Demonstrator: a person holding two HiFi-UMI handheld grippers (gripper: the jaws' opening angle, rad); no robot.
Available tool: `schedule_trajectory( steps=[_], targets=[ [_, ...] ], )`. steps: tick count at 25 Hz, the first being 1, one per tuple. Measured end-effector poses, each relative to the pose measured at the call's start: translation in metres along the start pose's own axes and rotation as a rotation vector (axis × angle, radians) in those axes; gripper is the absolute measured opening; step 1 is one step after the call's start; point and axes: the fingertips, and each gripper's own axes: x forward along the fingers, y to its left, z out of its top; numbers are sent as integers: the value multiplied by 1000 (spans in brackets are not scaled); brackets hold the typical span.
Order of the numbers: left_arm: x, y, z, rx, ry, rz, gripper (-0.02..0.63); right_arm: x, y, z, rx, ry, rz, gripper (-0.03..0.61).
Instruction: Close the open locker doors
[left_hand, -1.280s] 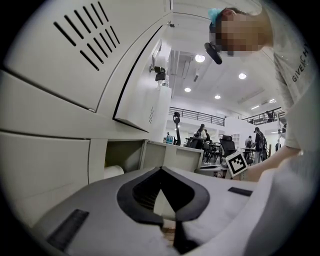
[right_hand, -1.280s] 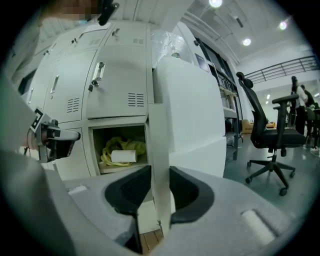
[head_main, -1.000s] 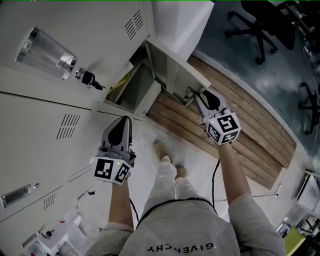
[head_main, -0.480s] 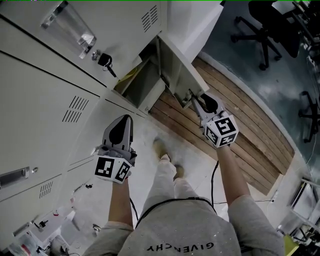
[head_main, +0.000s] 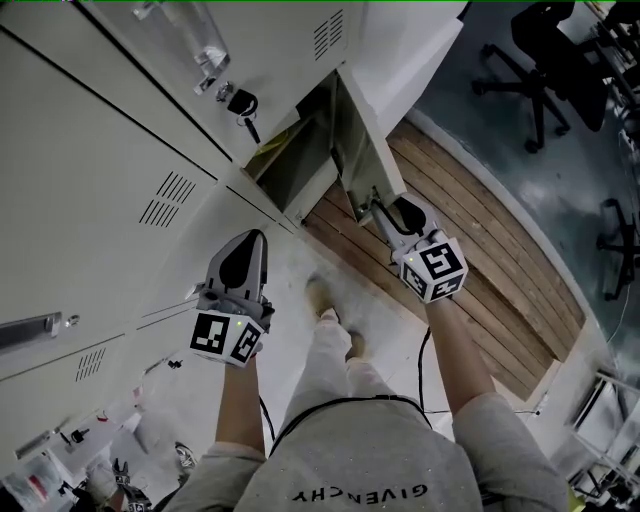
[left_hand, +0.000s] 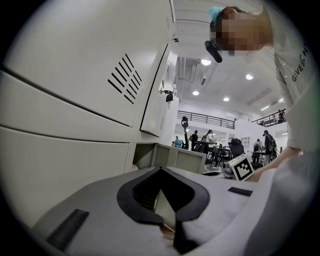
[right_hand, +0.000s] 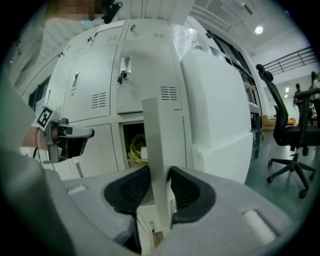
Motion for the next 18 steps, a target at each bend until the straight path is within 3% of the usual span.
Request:
schedule_trajectory(
  steps=[18],
  targets=[
    [-28, 21, 2, -20, -17, 42, -3, 42, 69, 1, -72, -1, 139, 150]
  ],
)
